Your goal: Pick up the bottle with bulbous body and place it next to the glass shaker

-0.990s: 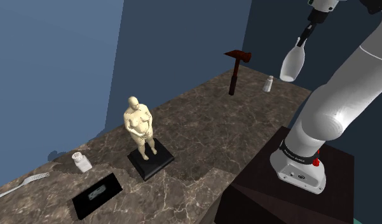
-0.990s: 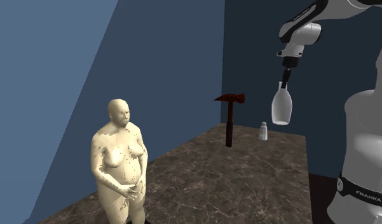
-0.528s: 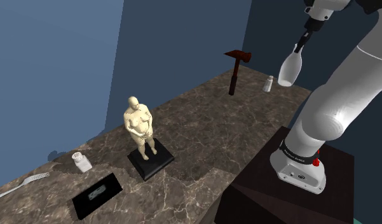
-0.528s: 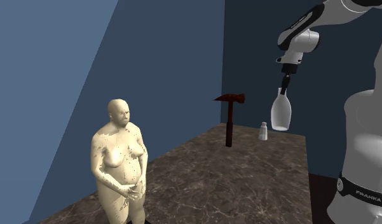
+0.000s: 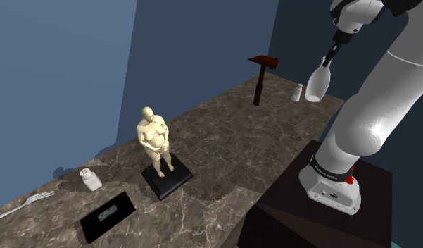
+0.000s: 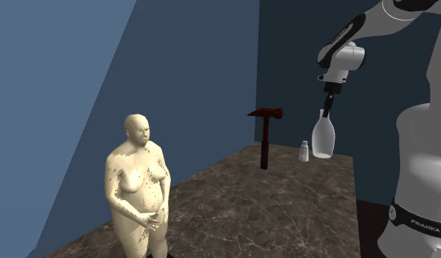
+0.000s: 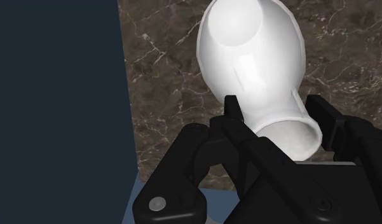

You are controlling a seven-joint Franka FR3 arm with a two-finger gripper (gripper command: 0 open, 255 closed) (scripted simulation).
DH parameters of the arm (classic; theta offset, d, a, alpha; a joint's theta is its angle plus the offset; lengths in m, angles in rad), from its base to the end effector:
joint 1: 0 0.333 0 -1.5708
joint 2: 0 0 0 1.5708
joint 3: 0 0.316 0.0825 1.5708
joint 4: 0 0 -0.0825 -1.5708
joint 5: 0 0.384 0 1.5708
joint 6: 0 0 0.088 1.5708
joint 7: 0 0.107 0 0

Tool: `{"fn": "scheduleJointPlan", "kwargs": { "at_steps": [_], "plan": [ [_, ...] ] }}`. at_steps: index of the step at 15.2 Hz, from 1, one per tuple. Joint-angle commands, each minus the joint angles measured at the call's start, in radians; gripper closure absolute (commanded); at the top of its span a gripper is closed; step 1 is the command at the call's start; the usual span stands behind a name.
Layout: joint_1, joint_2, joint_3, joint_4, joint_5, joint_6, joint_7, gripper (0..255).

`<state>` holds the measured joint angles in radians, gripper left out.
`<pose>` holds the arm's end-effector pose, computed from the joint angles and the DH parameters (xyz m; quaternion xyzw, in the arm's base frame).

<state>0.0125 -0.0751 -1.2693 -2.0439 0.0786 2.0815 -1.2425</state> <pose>0.1661 -0.5257 0.4563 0.9967 -0.0260 0.0763 0.0055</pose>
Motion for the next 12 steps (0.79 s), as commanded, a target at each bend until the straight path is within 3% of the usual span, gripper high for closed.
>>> {"fn": "scheduleJointPlan", "kwargs": {
  "at_steps": [1, 3, 11, 12],
  "plan": [
    [0.004, 0.020, -0.012, -0.020, 0.025, 0.025, -0.021, 255],
    [0.012, 0.061, -0.031, -0.040, 0.074, 0.053, -0.059, 255],
    [0.010, 0.061, -0.028, -0.040, 0.074, 0.053, -0.060, 255],
    [0.009, 0.061, -0.028, -0.040, 0.073, 0.053, -0.059, 0]
  ]
}}
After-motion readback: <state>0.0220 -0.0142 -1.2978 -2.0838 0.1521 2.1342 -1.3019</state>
